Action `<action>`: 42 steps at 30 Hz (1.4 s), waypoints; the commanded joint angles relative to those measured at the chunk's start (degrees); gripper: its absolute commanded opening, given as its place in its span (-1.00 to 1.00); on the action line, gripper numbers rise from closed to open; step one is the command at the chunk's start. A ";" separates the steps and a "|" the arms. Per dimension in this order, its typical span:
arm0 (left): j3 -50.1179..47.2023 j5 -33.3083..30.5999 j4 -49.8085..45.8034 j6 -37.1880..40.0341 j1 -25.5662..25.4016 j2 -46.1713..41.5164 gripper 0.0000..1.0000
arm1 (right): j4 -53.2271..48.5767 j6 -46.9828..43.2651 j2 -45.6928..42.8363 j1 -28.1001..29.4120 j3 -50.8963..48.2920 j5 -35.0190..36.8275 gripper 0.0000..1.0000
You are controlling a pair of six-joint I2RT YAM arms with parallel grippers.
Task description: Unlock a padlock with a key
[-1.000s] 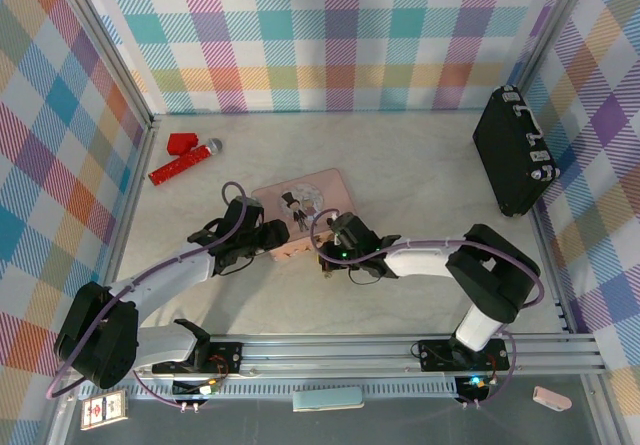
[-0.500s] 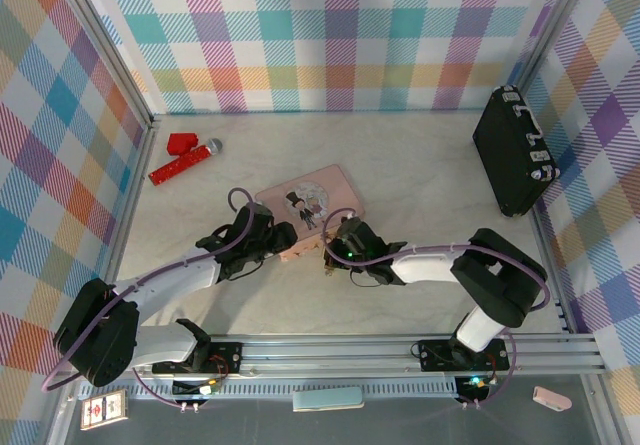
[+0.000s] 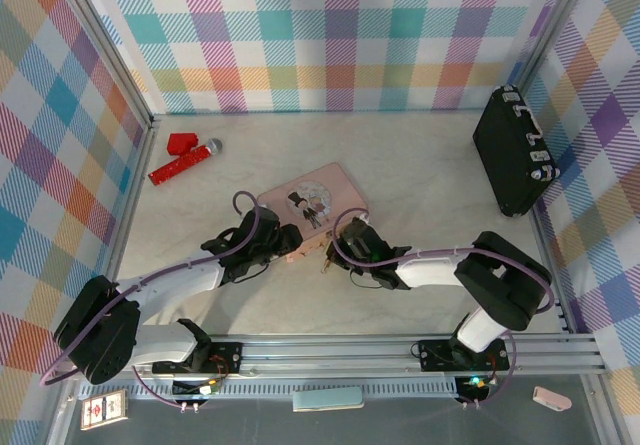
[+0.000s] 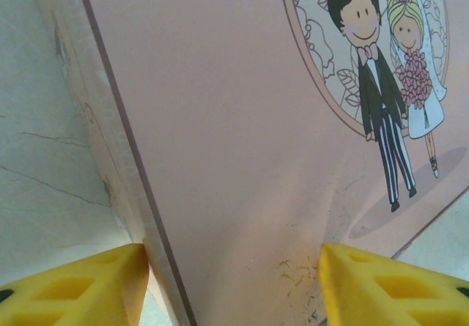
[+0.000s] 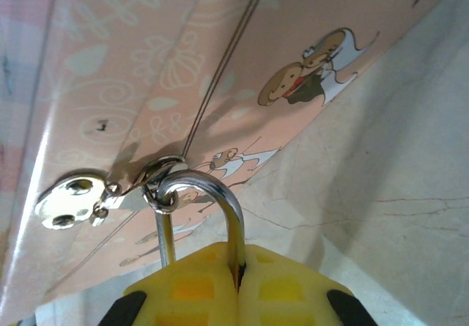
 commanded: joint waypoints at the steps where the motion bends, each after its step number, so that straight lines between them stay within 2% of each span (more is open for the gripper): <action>1: -1.39 0.26 -0.01 -1.10 -1.45 0.72 0.24 | 5.88 4.75 -2.28 0.00 0.06 3.90 -1.00; 22: -1.70 -2.48 -0.36 -1.73 -2.52 0.44 0.23 | 5.87 8.37 -2.55 -1.19 0.15 6.93 -1.00; 28: -1.67 -2.12 -0.44 -1.82 -2.48 0.32 0.22 | 7.93 4.96 -0.38 -1.57 0.42 3.63 -1.00; 34: -1.50 -2.99 -1.36 -1.75 -2.48 -0.10 0.22 | 9.67 3.32 0.57 -1.58 -0.70 3.23 -1.00; 42: -1.60 -2.93 -1.24 -1.71 -2.50 0.28 0.22 | 4.00 -4.97 0.76 -1.07 -0.02 0.99 -1.00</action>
